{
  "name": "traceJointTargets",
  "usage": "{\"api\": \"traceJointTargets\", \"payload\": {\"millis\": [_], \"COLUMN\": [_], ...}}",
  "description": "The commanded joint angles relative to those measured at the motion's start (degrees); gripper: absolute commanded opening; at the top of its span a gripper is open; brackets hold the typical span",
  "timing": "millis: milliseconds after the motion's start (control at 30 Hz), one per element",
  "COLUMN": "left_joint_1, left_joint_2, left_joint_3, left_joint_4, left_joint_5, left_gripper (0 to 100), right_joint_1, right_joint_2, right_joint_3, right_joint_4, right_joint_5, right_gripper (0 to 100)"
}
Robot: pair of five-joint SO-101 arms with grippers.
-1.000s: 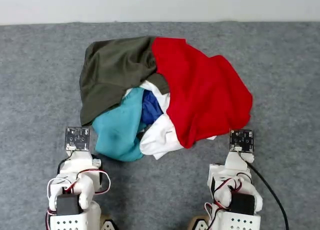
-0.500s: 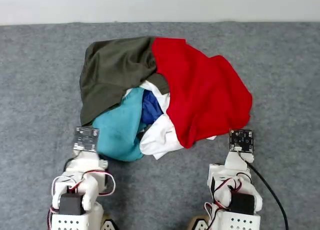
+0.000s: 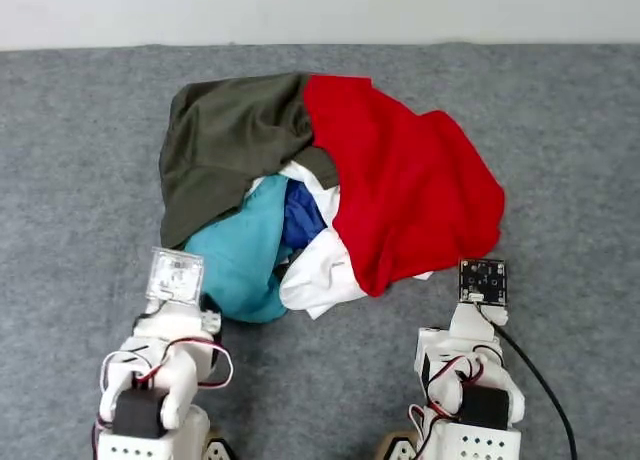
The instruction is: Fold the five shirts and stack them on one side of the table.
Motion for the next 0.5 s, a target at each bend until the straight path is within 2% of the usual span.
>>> {"api": "traceJointTargets", "payload": {"millis": [0,133,300,467], "left_joint_1": [0.6,3.7,4.4,4.3], "left_joint_2": [-0.1,8.4,30.9,51.5], "left_joint_3": [-7.9,-14.0,-27.7,-43.1], "left_joint_4": [-1.6,0.2,0.3,7.6], "left_joint_5": [-0.8,-0.8,-0.5,-0.6], "left_gripper": [4,4,3,3], "right_joint_1": [0.6,0.6,0.6,0.6], "right_joint_2": [-0.4,-0.4,-0.4,-0.4], "right_joint_3": [1.0,1.0,1.0,1.0], "right_joint_4": [0.2,0.2,0.2,0.2], "right_joint_5": [-0.5,-0.5,-0.5,-0.5], "right_gripper": [0.9,0.9,0.9,0.9]}}
